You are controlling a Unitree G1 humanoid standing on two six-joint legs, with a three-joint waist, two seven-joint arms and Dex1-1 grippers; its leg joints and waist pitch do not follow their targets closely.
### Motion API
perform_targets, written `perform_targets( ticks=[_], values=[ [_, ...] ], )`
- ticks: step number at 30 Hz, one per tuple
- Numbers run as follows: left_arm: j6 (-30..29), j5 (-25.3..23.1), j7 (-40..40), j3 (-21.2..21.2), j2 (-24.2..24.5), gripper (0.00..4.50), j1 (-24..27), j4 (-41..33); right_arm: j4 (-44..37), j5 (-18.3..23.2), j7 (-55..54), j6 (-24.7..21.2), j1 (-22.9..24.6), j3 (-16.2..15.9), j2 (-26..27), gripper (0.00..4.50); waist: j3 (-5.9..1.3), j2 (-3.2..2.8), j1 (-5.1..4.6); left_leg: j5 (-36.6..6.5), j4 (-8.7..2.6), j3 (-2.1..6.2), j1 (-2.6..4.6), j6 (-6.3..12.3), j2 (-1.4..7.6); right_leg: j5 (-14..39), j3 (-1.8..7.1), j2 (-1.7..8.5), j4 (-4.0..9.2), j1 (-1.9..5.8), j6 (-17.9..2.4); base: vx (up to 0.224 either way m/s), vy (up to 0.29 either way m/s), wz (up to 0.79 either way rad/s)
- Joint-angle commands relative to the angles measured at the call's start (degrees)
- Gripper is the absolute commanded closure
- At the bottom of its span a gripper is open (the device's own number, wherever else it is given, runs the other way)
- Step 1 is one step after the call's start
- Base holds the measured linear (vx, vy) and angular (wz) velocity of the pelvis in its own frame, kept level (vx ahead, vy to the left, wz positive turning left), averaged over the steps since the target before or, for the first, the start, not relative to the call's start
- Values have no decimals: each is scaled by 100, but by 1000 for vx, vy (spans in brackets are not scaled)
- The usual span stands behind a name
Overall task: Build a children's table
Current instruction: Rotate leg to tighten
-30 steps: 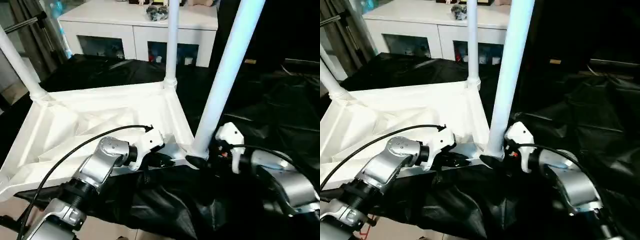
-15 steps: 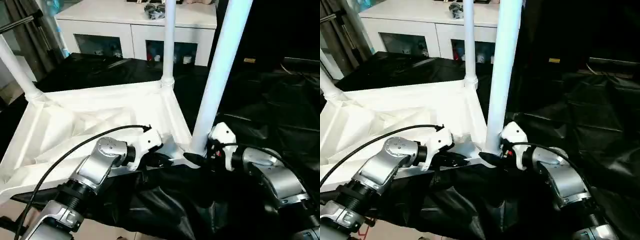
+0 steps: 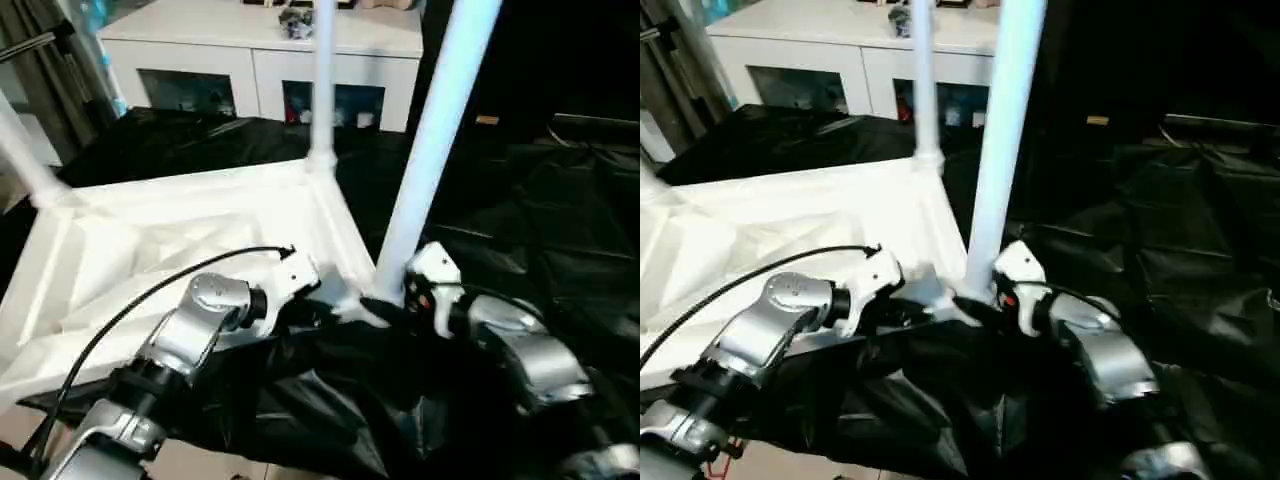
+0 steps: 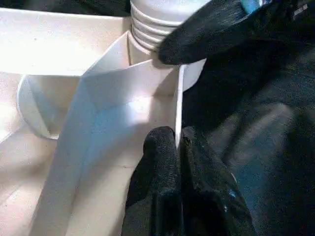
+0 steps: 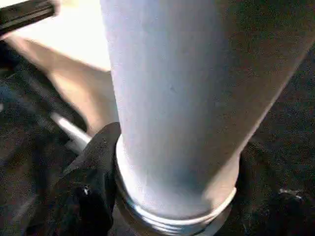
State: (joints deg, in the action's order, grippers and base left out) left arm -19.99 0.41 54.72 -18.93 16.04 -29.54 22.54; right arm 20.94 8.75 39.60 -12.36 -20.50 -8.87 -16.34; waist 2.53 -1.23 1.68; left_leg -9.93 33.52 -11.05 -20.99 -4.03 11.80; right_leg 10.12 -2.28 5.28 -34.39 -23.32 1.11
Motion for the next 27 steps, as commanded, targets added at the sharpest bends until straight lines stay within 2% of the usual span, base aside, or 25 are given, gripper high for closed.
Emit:
perform_targets(
  ticks=[1, 2, 5, 6, 9, 11, 13, 15, 17, 18, 19, 21, 23, 27],
  values=[
    [-120, -43, -703, 174, -306, 450, -96, 369, 310, -87, -426, -33, -96, -33, 290, 176, -291, 117, 37, -1945, -427, 68, 54, 36, 65, 2605, 134, 195, 555, 143, -836, 0, 0, 0],
    [-145, -80, -903, 196, -441, 450, -171, 470, 433, -139, -620, -18, -143, -22, 425, 176, -294, 139, 30, -1932, -420, 55, 50, 25, 57, 2533, 137, 191, 549, 138, -873, 0, 0, 0],
    [-128, -144, -1417, 246, -844, 450, -374, 770, 916, -419, -1548, 124, -375, 25, 854, 176, -297, 129, 34, -1895, -437, 69, 35, -19, 44, 2493, 121, 198, 547, 167, -868, 0, 0, 0],
    [-90, -135, -1374, 173, -977, 450, -406, 810, 1062, -503, -1754, 309, -451, -10, 1018, 176, -294, 117, 33, -1945, -436, 60, 47, -19, 46, 2562, 123, 209, 568, 143, -846, 0, 0, 0],
    [-4, -148, -1289, 33, -1138, 450, -413, 820, 1198, -570, -1837, 566, -527, -69, 1245, 176, -296, 138, 41, -2008, -441, 67, 43, 36, 47, 2627, 123, 214, 585, 152, -777, 0, 0, 0],
    [33, -176, -1278, 11, -1156, 450, -407, 836, 1224, -554, -1744, 596, -541, -70, 1284, 106, -299, 139, 41, -1998, -447, 69, 31, 63, 48, 2593, 122, 208, 579, 167, -759, 0, 0, 0],
    [150, -182, -1143, -25, -1108, 450, -344, 794, 1050, -301, -1292, 489, -500, -11, 1296, 106, -296, 148, 42, -2018, -447, 66, 25, 107, 50, 2580, 124, 206, 583, 167, -746, 0, 0, 0],
    [237, -152, -952, -22, -1006, 450, -282, 740, 941, -274, -1072, 483, -496, -14, 1176, 74, -293, 153, 46, -1985, -455, 70, 3, 141, 51, 2619, 124, 210, 587, 181, -724, 0, 0, 0],
    [368, -120, -743, -13, -876, 450, -223, 686, 868, -354, -847, 615, -505, -76, 959, 64, -305, 147, 53, -1948, -450, 67, 16, 142, 60, 2564, 129, 215, 582, 179, -741, 0, 0, 0],
    [544, -59, -381, -47, -673, 450, -126, 564, 675, -338, -360, 724, -458, -168, 613, 64, -320, 159, 76, -1793, -444, 66, 1, 181, 67, 2282, 129, 218, 552, 212, -817, 0, 0, 0],
    [556, -43, -306, -52, -628, 450, -102, 530, 625, -323, -239, 736, -443, -186, 533, 64, -320, 163, 79, -1742, -445, 64, -19, 212, 74, 2160, 132, 215, 532, 231, -838, 0, 0, 0],
    [567, 23, -29, -59, -437, 450, -9, 382, 369, -164, 323, 720, -344, -229, 206, 64, -336, 154, 95, -1549, -416, 35, -1, 306, 82, 1758, 144, 208, 487, 221, -995, 0, 0, 0],
    [675, 203, 550, -85, -169, 450, 144, 146, -16, 74, 1130, 683, -166, -260, -216, 64, -354, 144, 132, -1315, -397, 30, -10, 426, 90, 1352, 148, 213, 443, 263, -1105, 0, 0, 0],
    [758, 256, 1010, -150, 111, 450, 258, 14, -300, 224, 1747, 543, -11, -268, -574, 64, -375, 124, 151, -933, -360, 10, -12, 618, 96, 575, 143, 182, 345, 276, -1410, 13, -2, 0]
  ],
)
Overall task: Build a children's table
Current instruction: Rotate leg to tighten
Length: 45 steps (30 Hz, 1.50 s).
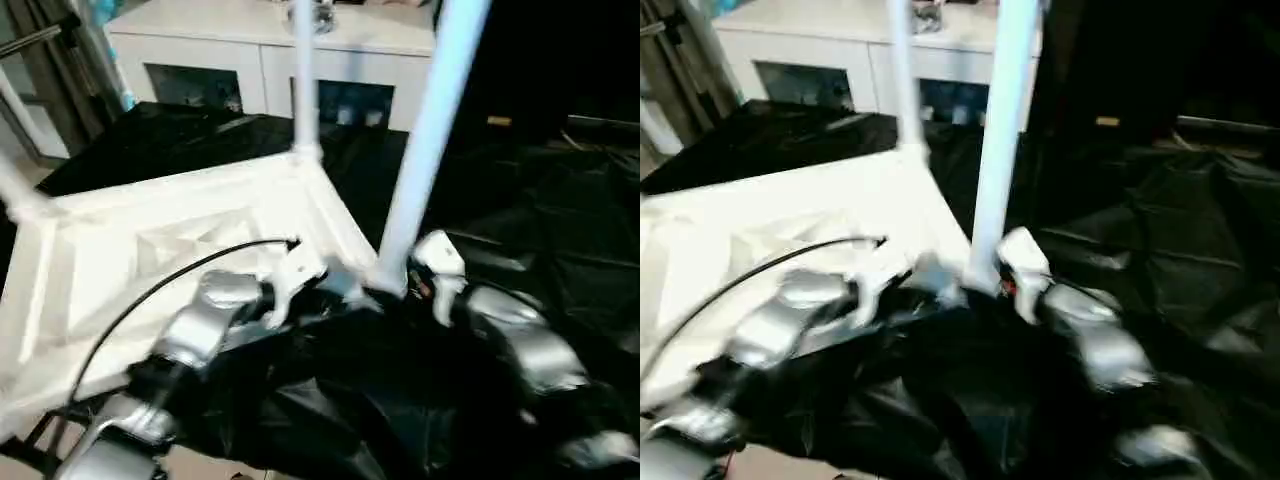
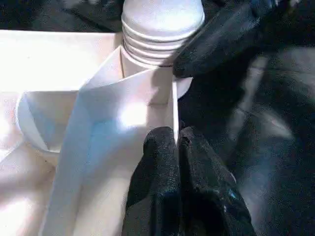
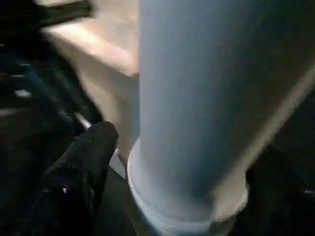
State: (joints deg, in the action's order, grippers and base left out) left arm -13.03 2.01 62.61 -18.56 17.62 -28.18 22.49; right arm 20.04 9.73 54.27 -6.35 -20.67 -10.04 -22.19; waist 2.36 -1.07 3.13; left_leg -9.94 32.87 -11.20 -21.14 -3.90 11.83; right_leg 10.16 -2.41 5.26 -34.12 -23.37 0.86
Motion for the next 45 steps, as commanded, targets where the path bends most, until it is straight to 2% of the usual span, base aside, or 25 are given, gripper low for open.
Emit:
perform_targets(
  ticks=[1, 4, 8, 11, 14, 20, 22, 23, 24, 26, 29, 30, 31, 32, 34, 35, 36, 37, 38, 39, 40, 41, 42, 43, 45],
  values=[
    [59, 95, 268, -182, -10, 450, 130, 22, -245, 145, 379, -78, 27, -147, -48, 64, -357, 107, 23, -895, -291, 14, 22, 631, 101, 482, 156, 185, 313, 273, -1458, 0, 0, 0],
    [97, 130, 501, -200, 136, 450, 170, -2, -397, 217, 740, -183, 122, -226, -279, 89, -338, 97, 61, -1056, -308, 14, 39, 565, 107, 769, 150, 193, 335, 279, -1451, 0, 0, 0],
    [97, 120, 705, -231, 304, 450, 199, -31, -593, 304, 1044, -378, 222, -300, -465, 121, -308, 107, 74, -1381, -340, 17, 67, 366, 123, 1398, 167, 207, 395, 253, -1294, 0, 0, 0],
    [98, 124, 789, -230, 355, 450, 201, -42, -658, 312, 1128, -452, 253, -307, -470, 139, -306, 111, 70, -1470, -353, 27, 65, 286, 116, 1619, 169, 210, 412, 249, -1197, 0, 0, 0],
    [81, 138, 838, -224, 381, 450, 198, -56, -643, 339, 1161, -501, 235, -328, -456, 171, -314, 116, 61, -1386, -349, 31, 50, 270, 112, 1517, 168, 209, 398, 256, -1189, 0, 0, 0],
    [88, 95, 733, -182, 345, 450, 188, 8, -659, 300, 1198, -576, 266, -386, -438, 181, -332, 117, 61, -1211, -327, 25, 45, 327, 106, 1186, 164, 203, 365, 269, -1278, 0, 0, 0],
    [-9, 68, 485, -129, 257, 450, 152, 75, -660, 324, 1131, -663, 313, -353, -377, 181, -327, 116, 63, -1241, -327, 24, 51, 331, 106, 1229, 164, 203, 371, 266, -1287, 0, 0, 0],
    [-56, 40, 328, -95, 204, 450, 124, 124, -660, 334, 1054, -732, 334, -332, -333, 182, -319, 115, 68, -1288, -330, 22, 59, 324, 108, 1305, 164, 204, 382, 258, -1285, 0, 0, 0],
    [-132, 1, 112, -48, 130, 450, 82, 191, -648, 349, 938, -828, 353, -299, -269, 183, -310, 143, 74, -1354, -335, 21, 68, 305, 110, 1463, 167, 208, 398, 252, -1253, 0, 0, 0],
    [-254, -83, -382, 65, -66, 450, -43, 361, -503, 297, 553, -868, 334, -214, -59, 183, -285, 133, 67, -1575, -348, 13, 112, 208, 107, 1872, 172, 203, 452, 202, -1174, 0, 0, 0],
    [-382, -178, -931, 153, -342, 450, -202, 543, -129, 51, -266, -809, 232, -91, 294, 183, -272, 137, 42, -1758, -372, 46, 91, 68, 87, 2439, 156, 222, 505, 203, -970, -34, 3, -1],
    [-476, -227, -1299, 187, -595, 450, -322, 668, 237, -110, -999, -790, 111, 38, 634, 183, -270, 126, 14, -1869, -385, 66, 94, -29, 83, 2699, 144, 227, 532, 180, -821, -53, 7, -4],
    [-476, -227, -1299, 187, -595, 450, -322, 668, 237, -110, -999, -790, 111, 38, 634, 184, -262, 136, -9, -1943, -388, 66, 99, -53, 73, 2802, 138, 219, 553, 163, -785, -53, 11, -5],
    [-538, -274, -1672, 201, -890, 450, -476, 848, 595, -211, -1828, -888, -37, 190, 1057, 184, -259, 127, -41, -2037, -394, 88, 85, -105, 60, 3013, 119, 225, 568, 174, -692, -53, 11, -5],
    [-526, -382, -1955, 125, -1155, 450, -629, 1076, 827, -438, -2506, -919, -138, 139, 1444, 184, -254, 129, -94, -2210, -405, 124, 86, -174, 49, 3270, 87, 229, 611, 165, -565, -26, 8, -4],
    [-523, -390, -1969, 117, -1170, 450, -638, 1091, 841, -459, -2547, -915, -144, 130, 1468, 184, -250, 111, -102, -2287, -401, 131, 94, -181, 39, 3350, 76, 225, 630, 153, -517, 0, 0, 0],
    [-490, -464, -2036, 50, -1273, 450, -702, 1199, 934, -632, -2815, -830, -205, 40, 1652, 184, -251, 75, -124, -2489, -397, 144, 136, -151, 36, 3476, 62, 227, 678, 125, -449, 0, 0, 0],
    [-479, -481, -2046, 36, -1293, 450, -717, 1224, 954, -675, -2868, -803, -222, 18, 1694, 184, -249, 89, -142, -2532, -396, 138, 140, -134, 32, 3496, 56, 223, 706, 112, -438, 0, 0, 0],
    [-441, -517, -2064, 3, -1343, 450, -748, 1274, 998, -773, -2954, -720, -266, -48, 1785, 184, -250, 95, -157, -2572, -409, 154, 127, -103, 23, 3541, 28, 224, 725, 138, -398, 0, 0, 0],
    [-431, -520, -2063, -1, -1357, 450, -756, 1285, 1013, -781, -2953, -696, -279, -58, 1813, 149, -257, 83, -164, -2572, -432, 170, 107, -87, 26, 3528, 11, 232, 734, 168, -365, 0, 0, 0],
    [-415, -520, -2052, -7, -1370, 450, -764, 1296, 1029, -784, -2947, -672, -297, -64, 1847, 149, -255, 81, -169, -2599, -438, 177, 101, -80, 28, 3525, 8, 231, 736, 166, -358, 0, 0, 0],
    [-399, -515, -2025, -13, -1372, 450, -768, 1298, 1036, -771, -2935, -668, -309, -58, 1870, 128, -247, 72, -170, -2663, -439, 182, 113, -77, 29, 3549, 3, 228, 750, 152, -353, 0, 0, 0],
    [-381, -519, -1992, -18, -1380, 450, -774, 1304, 1072, -745, -2930, -652, -333, -27, 1915, 111, -250, 67, -178, -2792, -438, 197, 135, -73, 25, 3522, -6, 221, 763, 138, -376, 0, 0, 0],
    [-377, -518, -1942, -22, -1357, 450, -764, 1278, 1076, -710, -2863, -646, -348, -8, 1917, 111, -251, 73, -181, -2804, -448, 207, 125, -72, 29, 3489, -11, 226, 762, 150, -388, 0, 0, 0],
    [-271, -500, -1700, -44, -1232, 450, -718, 1205, 1071, -675, -2695, -556, -392, 49, 1832, 103, -260, 43, -186, -2841, -482, 239, 112, -59, 46, 3230, -18, 239, 748, 182, -478, 0, 0, 0]
  ],
)
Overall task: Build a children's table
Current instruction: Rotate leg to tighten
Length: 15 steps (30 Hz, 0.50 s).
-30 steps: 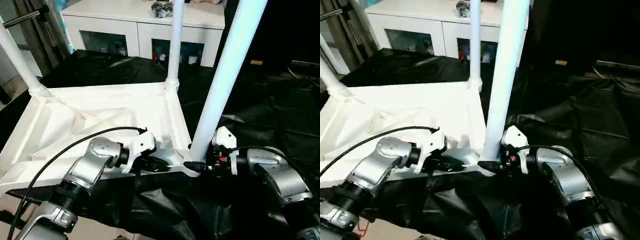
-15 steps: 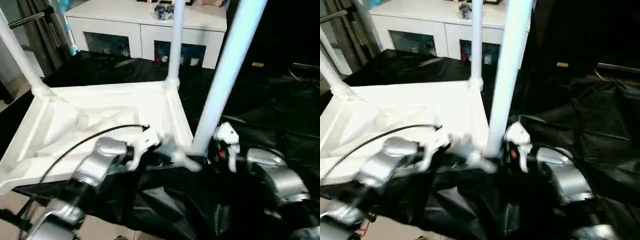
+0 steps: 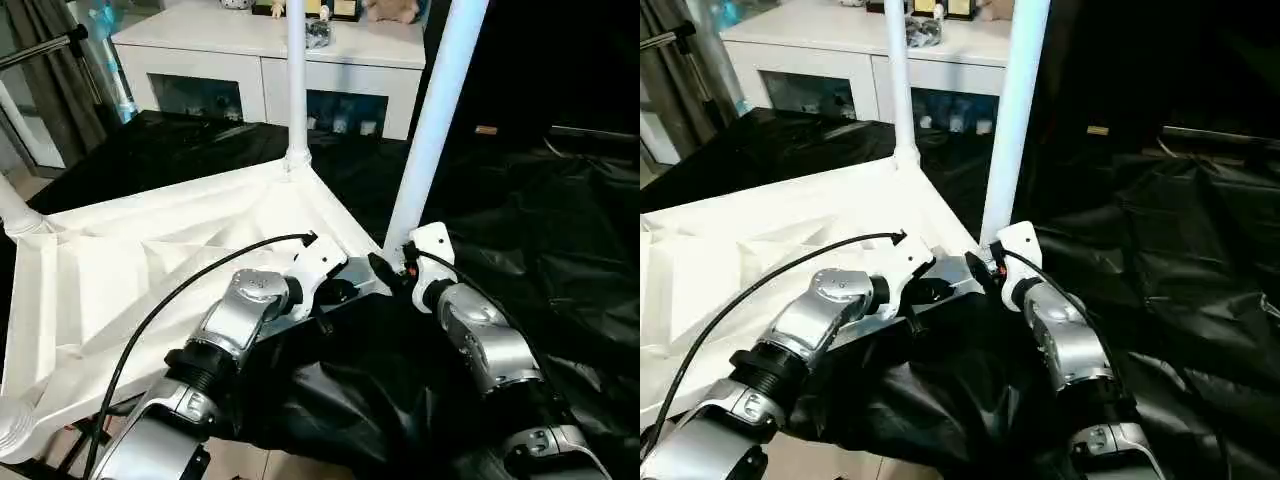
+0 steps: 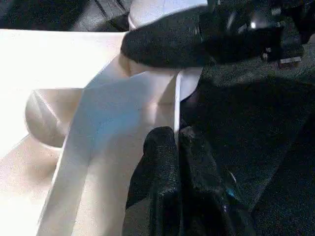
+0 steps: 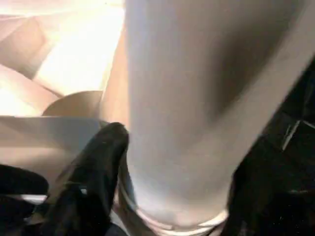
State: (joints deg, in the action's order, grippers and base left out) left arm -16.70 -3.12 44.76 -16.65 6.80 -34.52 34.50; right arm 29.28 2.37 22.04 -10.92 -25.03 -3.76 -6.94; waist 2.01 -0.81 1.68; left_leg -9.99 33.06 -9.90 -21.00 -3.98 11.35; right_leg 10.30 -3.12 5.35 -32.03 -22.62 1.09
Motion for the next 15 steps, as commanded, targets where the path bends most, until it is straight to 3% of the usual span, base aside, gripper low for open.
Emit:
perform_targets(
  ticks=[1, 4, 6, 8, 9, 10, 11, 13, 14, 15],
  values=[
    [95, 13, 85, -235, -149, 450, -83, 3, 148, 61, 527, -98, 45, -579, 308, 92, -230, 14, -43, -2846, -509, 113, 89, -47, 97, 3117, 52, 229, 532, 118, -535, 0, 0, 0],
    [253, 93, 686, -329, 169, 450, 90, -282, -266, 278, 1487, -11, 143, -674, -145, 78, -242, 30, -20, -2794, -508, 91, 92, -6, 106, 2745, 91, 235, 485, 118, -702, 0, 0, 0],
    [331, 172, 1091, -370, 378, 450, 209, -484, -666, 441, 2302, 63, 288, -818, -536, 78, -261, 23, 17, -2433, -507, 54, 47, 108, 130, 2130, 137, 237, 412, 175, -892, 0, 0, 0],
    [334, 202, 1190, -377, 426, 450, 236, -533, -755, 485, 2462, 46, 318, -841, -622, 78, -264, 32, 32, -2242, -485, 18, 45, 188, 130, 1927, 157, 238, 387, 166, -1017, 0, 0, 0],
    [336, 288, 1484, -395, 565, 450, 315, -676, -1004, 612, 2919, -15, 405, -895, -864, 78, -286, 50, 50, -2105, -475, 20, 45, 225, 134, 1888, 148, 236, 371, 204, -1056, 50, -29, 4],
    [410, 324, 1688, -424, 678, 450, 366, -766, -1131, 679, 3209, -76, 441, -930, -1046, 78, -295, 82, 54, -2005, -458, 6, 39, 264, 137, 1798, 155, 231, 354, 204, -1088, 55, -35, 6],
    [434, 357, 1792, -431, 726, 450, 393, -811, -1172, 702, 3335, -98, 452, -944, -1127, 78, -296, 55, 82, -1853, -445, -14, 54, 323, 150, 1624, 171, 233, 339, 175, -1179, 55, -35, 6],
    [445, 464, 2100, -449, 877, 450, 482, -967, -1291, 768, 3718, -178, 482, -988, -1382, 78, -303, 76, 105, -1661, -419, -30, 43, 374, 152, 1429, 177, 227, 296, 184, -1296, 58, -39, 9],
    [464, 506, 2282, -464, 999, 450, 533, -1057, -1345, 807, 3989, -228, 485, -1008, -1545, 78, -300, 109, 122, -1546, -392, -63, 52, 412, 159, 1284, 192, 216, 273, 153, -1360, 58, -38, 9],
    [459, 528, 2391, -461, 1090, 450, 561, -1105, -1375, 831, 4193, -261, 476, -1026, -1663, 78, -326, 92, 165, -1339, -382, -56, 35, 434, 167, 1069, 180, 230, 207, 207, -1440, 57, -30, 5]
  ],
)
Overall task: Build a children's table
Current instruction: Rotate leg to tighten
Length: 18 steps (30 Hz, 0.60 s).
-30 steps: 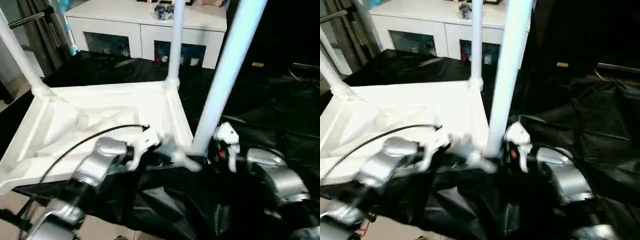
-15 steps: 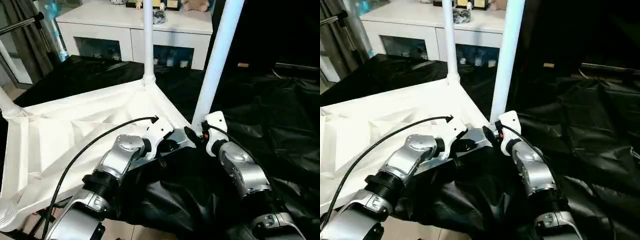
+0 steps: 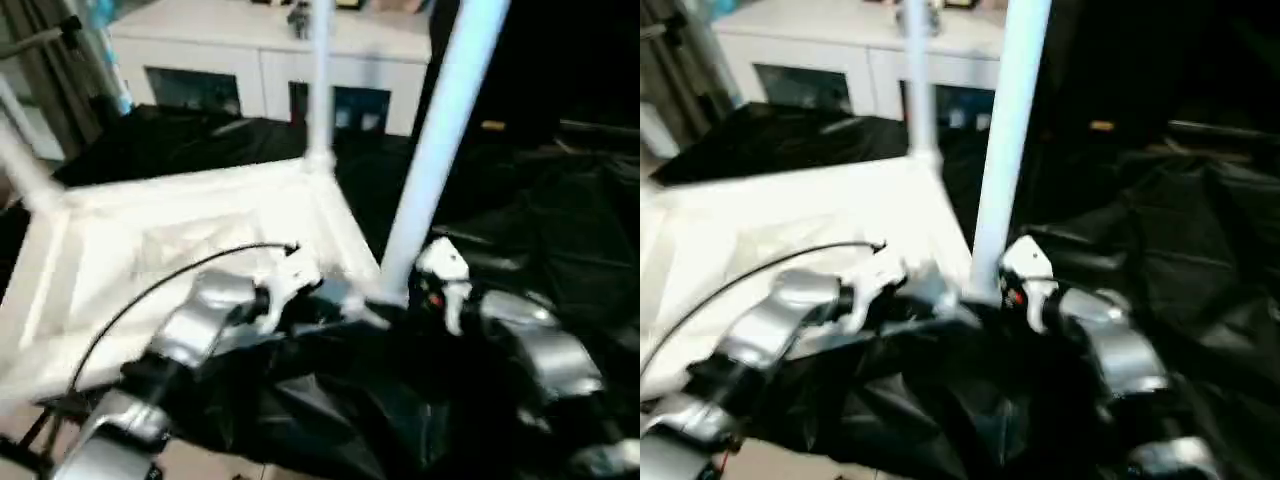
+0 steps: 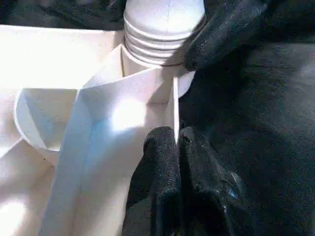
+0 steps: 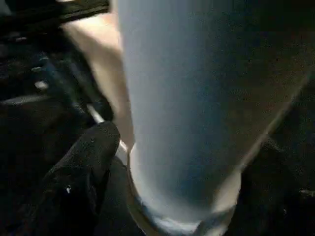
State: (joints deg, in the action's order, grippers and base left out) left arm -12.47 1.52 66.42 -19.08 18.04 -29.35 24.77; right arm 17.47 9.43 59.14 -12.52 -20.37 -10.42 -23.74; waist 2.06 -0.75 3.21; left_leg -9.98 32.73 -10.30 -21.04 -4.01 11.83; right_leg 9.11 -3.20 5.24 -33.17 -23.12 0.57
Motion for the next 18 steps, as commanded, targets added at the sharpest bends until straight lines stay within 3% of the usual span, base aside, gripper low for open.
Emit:
perform_targets(
  ticks=[1, 5, 7, 12, 18],
  values=[
    [51, 85, 341, -217, 65, 450, 73, -186, -219, 145, 667, -117, -2, -392, -89, 78, -336, 90, 26, -1200, -342, -24, 24, 460, 119, 1035, 184, 233, 302, 267, -1405, 0, 0, 0],
    [40, 120, 499, -174, 218, 450, 109, -263, -295, 145, 1007, -172, -1, -481, -248, 101, -341, 75, 80, -874, -318, -41, 32, 538, 130, 527, 159, 218, 226, 285, -1551, 0, 0, 0],
    [35, 128, 529, -166, 248, 450, 118, -283, -328, 153, 1033, -203, 5, -493, -260, 112, -338, 73, 85, -881, -321, -41, 42, 528, 132, 562, 157, 220, 228, 284, -1548, 0, 0, 0],
    [32, 125, 603, -155, 332, 450, 122, -304, -462, 168, 1046, -356, 13, -604, -226, 154, -307, 56, 79, -1296, -363, -35, 69, 290, 132, 1258, 169, 231, 304, 267, -1369, 0, 0, 0],
    [28, 71, 405, -121, 267, 450, 62, -173, -441, 118, 966, -392, 54, -611, -148, 178, -317, 69, 65, -1298, -359, -24, 55, 231, 119, 1321, 173, 230, 303, 273, -1294, 0, 0, 0]
  ],
)
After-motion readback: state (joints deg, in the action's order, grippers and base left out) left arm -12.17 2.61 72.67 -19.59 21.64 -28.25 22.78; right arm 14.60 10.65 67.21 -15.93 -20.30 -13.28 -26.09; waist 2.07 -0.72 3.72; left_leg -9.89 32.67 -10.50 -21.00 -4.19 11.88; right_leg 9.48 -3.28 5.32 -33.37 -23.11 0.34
